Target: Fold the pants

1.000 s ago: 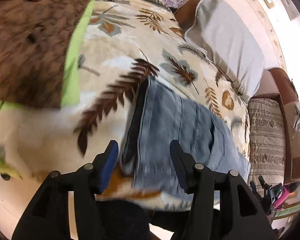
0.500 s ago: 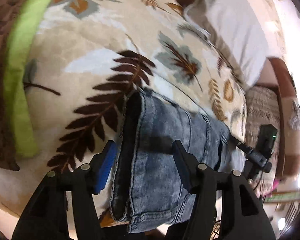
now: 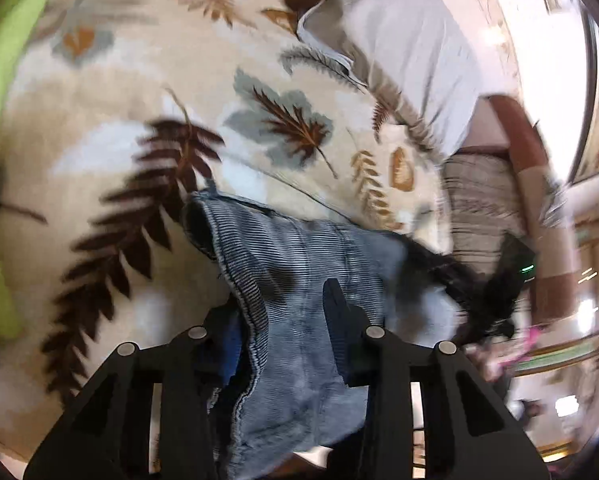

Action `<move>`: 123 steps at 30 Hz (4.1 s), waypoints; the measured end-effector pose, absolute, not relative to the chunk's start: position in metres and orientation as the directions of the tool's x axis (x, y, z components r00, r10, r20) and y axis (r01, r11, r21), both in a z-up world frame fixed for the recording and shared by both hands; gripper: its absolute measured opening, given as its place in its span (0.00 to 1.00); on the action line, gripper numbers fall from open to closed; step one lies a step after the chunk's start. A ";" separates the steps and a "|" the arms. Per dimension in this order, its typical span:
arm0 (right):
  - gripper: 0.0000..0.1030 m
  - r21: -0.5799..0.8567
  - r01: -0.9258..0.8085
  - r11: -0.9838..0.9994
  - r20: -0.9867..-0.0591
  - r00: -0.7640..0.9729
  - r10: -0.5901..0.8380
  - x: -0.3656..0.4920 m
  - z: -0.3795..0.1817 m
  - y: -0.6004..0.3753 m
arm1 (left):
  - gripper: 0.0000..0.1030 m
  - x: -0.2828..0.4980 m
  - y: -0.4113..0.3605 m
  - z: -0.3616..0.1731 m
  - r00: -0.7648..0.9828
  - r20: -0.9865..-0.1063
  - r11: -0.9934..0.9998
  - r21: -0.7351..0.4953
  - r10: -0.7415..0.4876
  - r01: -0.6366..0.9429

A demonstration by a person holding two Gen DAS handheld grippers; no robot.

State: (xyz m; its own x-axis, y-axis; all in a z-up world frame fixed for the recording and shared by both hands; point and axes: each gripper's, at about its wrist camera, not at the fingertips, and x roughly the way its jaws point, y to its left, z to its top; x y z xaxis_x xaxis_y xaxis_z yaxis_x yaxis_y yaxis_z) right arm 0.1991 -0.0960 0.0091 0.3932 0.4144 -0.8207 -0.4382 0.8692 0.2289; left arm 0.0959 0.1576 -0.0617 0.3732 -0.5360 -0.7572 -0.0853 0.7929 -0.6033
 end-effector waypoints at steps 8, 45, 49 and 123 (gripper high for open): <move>0.25 0.221 -0.320 0.922 -0.849 0.402 0.343 0.206 -0.018 -0.100 | 0.26 0.099 0.160 -0.076 0.336 -0.849 0.854 -0.484 -0.407 -0.189; 0.10 0.851 0.177 0.494 -0.523 0.373 0.766 0.003 -0.071 -0.179 | 0.16 -0.006 0.124 -0.081 0.330 -0.849 0.835 -0.498 -0.413 -0.235; 0.11 0.854 0.224 0.469 -0.520 0.356 0.776 0.005 -0.087 -0.180 | 0.18 -0.007 0.127 -0.093 0.300 -0.849 0.812 -0.514 -0.435 -0.277; 0.73 0.981 0.030 0.194 -0.102 0.922 0.373 -0.081 -0.128 -0.471 | 0.75 0.199 -0.508 -0.092 -0.214 -0.967 0.433 -0.252 -0.137 0.865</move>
State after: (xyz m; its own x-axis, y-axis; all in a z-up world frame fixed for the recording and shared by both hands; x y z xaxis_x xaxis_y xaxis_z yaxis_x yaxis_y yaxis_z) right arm -0.0814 -0.4711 -0.1280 0.9222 0.3731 -0.1015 0.0295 0.1939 0.9806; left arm 0.1992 -0.5078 -0.0924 -0.2137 -0.1367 -0.9673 0.8654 0.4328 -0.2524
